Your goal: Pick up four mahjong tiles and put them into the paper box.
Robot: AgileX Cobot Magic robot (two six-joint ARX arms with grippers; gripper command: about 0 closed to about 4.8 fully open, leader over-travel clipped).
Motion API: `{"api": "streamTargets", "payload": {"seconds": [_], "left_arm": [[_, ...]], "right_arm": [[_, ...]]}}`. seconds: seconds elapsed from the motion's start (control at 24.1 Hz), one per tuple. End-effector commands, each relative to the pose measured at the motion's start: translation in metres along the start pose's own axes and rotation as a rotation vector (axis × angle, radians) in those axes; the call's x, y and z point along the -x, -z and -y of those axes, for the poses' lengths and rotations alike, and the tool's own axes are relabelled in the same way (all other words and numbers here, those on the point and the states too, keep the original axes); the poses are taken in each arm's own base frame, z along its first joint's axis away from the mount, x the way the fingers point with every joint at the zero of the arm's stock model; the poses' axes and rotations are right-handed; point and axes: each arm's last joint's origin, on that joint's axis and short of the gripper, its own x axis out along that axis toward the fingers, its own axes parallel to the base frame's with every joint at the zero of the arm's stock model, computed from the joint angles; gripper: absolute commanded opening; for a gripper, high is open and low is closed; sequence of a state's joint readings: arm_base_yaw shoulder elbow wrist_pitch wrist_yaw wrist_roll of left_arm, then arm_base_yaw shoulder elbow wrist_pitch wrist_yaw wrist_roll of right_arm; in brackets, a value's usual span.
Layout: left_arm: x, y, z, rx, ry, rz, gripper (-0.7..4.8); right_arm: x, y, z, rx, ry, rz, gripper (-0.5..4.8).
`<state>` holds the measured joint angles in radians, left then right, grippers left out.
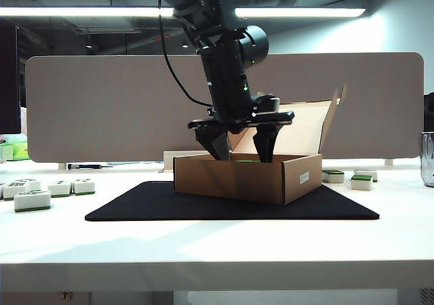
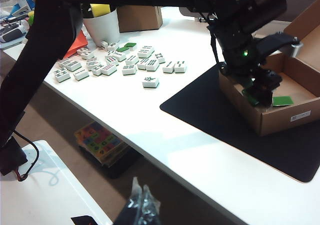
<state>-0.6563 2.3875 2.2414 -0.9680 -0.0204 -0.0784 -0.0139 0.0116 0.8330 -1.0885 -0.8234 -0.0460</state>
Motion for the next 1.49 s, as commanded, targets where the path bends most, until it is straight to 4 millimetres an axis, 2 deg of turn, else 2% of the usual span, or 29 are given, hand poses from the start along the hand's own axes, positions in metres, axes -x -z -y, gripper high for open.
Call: {"api": "streamTargets", "payload": {"seconds": [0.04,0.66,0.95,0.99,1.12,1.37,1.49], "left_arm": [[-0.002,-0.001,-0.001,-0.021,0.002,0.006,2.67],[-0.028,0.007,-0.002,-0.106,-0.005,-0.061,2.74],[-0.031,0.005,-0.002,-0.105,-0.005,-0.041,2.83],[-0.031,0.005,-0.002,-0.105,-0.005,-0.034,2.89],[-0.031,0.004,-0.002,-0.105,-0.005,-0.026,3.79],[-0.029,0.002,-0.002,-0.105,-0.004,-0.013,3.81],[-0.019,0.001,-0.002,-0.105,-0.003,-0.003,3.82]], "right_arm": [[0.002,-0.001,-0.002,0.022,-0.001,0.021,-0.01],[0.002,-0.001,-0.002,0.022,-0.001,0.021,-0.01],[0.002,-0.001,-0.002,0.022,-0.001,0.021,-0.01],[0.002,-0.001,-0.002,0.022,-0.001,0.021,-0.01],[0.002,-0.001,-0.002,0.022,-0.001,0.021,-0.01],[0.002,-0.001,-0.002,0.022,-0.001,0.021,-0.01],[0.002,-0.001,-0.002,0.022,-0.001,0.021,-0.01]]}}
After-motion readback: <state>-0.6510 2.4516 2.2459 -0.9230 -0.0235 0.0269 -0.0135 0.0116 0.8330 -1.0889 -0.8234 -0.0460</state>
